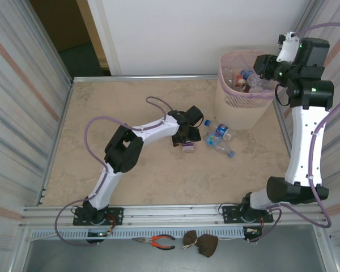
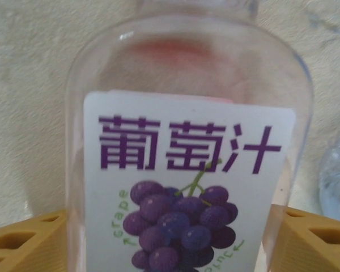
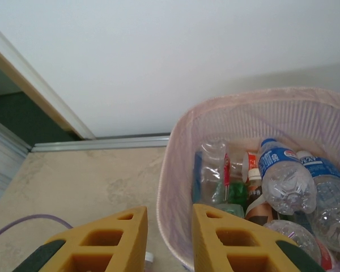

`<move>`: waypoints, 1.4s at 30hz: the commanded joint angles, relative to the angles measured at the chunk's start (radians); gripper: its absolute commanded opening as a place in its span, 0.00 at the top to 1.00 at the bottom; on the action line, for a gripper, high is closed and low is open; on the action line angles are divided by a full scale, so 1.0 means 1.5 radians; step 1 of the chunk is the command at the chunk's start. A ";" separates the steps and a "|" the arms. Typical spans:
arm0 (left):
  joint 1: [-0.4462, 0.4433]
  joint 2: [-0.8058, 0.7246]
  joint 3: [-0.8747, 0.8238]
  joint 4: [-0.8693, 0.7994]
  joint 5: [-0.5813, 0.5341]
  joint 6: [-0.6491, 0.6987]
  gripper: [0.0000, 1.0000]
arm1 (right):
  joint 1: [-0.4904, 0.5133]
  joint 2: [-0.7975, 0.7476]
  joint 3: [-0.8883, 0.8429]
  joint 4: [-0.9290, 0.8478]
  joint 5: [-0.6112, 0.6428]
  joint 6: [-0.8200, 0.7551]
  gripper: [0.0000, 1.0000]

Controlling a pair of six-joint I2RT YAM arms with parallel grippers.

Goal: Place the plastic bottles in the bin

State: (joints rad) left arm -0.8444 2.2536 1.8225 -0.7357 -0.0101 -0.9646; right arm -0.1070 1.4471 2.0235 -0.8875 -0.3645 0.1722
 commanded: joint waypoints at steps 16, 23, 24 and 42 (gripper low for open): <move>-0.018 -0.030 -0.002 -0.081 -0.002 0.112 0.18 | 0.004 -0.033 -0.021 0.017 -0.009 0.005 0.74; -0.027 -0.036 -0.003 -0.092 -0.016 0.140 0.27 | 0.009 -0.032 -0.020 0.017 -0.006 0.006 0.74; -0.027 -0.039 -0.003 -0.092 -0.018 0.142 0.29 | 0.011 -0.033 -0.021 0.015 -0.006 0.006 0.74; -0.029 -0.305 -0.213 0.300 0.012 0.334 0.40 | 0.046 -0.128 -0.177 0.082 -0.108 0.077 0.58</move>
State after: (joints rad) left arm -0.8841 1.8801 1.5661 -0.4961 -0.0311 -0.5835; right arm -0.0517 1.2922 1.7851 -0.8131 -0.4637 0.2459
